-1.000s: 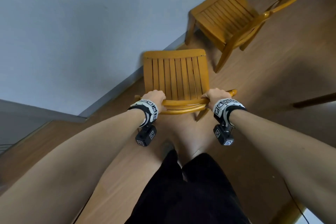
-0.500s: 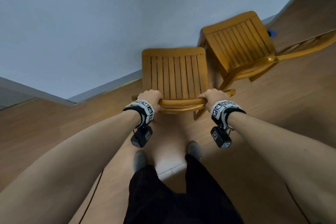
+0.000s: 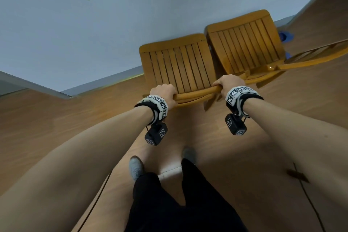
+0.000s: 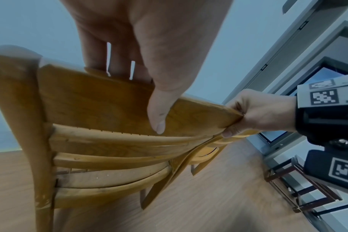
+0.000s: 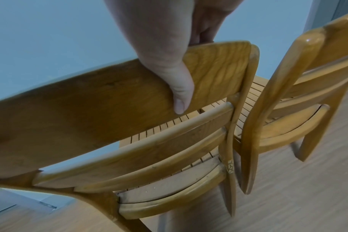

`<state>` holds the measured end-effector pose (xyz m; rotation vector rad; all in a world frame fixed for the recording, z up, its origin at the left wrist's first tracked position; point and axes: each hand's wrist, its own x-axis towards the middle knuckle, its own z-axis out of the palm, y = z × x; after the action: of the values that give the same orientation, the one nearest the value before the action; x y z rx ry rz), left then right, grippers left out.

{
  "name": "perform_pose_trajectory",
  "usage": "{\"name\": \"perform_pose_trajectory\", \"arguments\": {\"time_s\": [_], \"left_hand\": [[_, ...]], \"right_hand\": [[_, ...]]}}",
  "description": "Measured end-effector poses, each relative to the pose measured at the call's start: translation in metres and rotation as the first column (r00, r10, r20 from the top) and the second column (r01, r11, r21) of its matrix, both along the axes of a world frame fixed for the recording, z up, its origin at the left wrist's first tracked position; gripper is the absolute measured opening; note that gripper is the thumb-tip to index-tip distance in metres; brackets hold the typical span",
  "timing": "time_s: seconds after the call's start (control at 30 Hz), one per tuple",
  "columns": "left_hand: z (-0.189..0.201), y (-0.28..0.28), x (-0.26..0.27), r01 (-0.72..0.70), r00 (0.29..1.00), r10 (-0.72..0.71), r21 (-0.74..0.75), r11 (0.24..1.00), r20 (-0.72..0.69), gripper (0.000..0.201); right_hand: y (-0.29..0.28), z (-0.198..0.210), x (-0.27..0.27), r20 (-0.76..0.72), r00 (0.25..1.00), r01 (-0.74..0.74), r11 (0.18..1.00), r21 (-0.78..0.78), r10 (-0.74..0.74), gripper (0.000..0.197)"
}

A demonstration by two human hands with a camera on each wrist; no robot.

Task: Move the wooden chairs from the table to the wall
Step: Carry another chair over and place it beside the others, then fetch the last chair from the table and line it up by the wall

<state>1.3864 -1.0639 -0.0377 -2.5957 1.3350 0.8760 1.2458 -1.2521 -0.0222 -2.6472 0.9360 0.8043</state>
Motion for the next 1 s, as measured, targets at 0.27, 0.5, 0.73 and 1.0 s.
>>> {"name": "perform_pose_trajectory", "arguments": {"time_s": [0.27, 0.5, 0.73, 1.0], "left_hand": [[-0.025, -0.011, -0.028, -0.002, 1.0, 0.003, 0.062, 0.998, -0.028, 0.018], [-0.033, -0.006, -0.037, -0.029, 0.999, 0.03, 0.056, 0.998, -0.015, 0.017], [-0.028, 0.016, -0.025, -0.145, 0.983, 0.157, 0.12, 0.982, -0.097, 0.04], [0.018, 0.096, 0.027, -0.387, 0.921, 0.389, 0.049, 0.921, -0.017, 0.066]], "right_hand": [[-0.013, -0.029, -0.028, 0.002, 0.998, -0.06, 0.995, -0.08, 0.061, 0.045], [-0.008, -0.039, -0.035, 0.029, 0.998, -0.051, 0.995, -0.084, 0.054, 0.042], [0.009, -0.02, -0.028, -0.023, 1.0, -0.004, 0.998, 0.056, 0.005, 0.051], [0.078, 0.016, 0.025, 0.083, 0.986, -0.155, 0.978, 0.141, 0.144, 0.038]]}}
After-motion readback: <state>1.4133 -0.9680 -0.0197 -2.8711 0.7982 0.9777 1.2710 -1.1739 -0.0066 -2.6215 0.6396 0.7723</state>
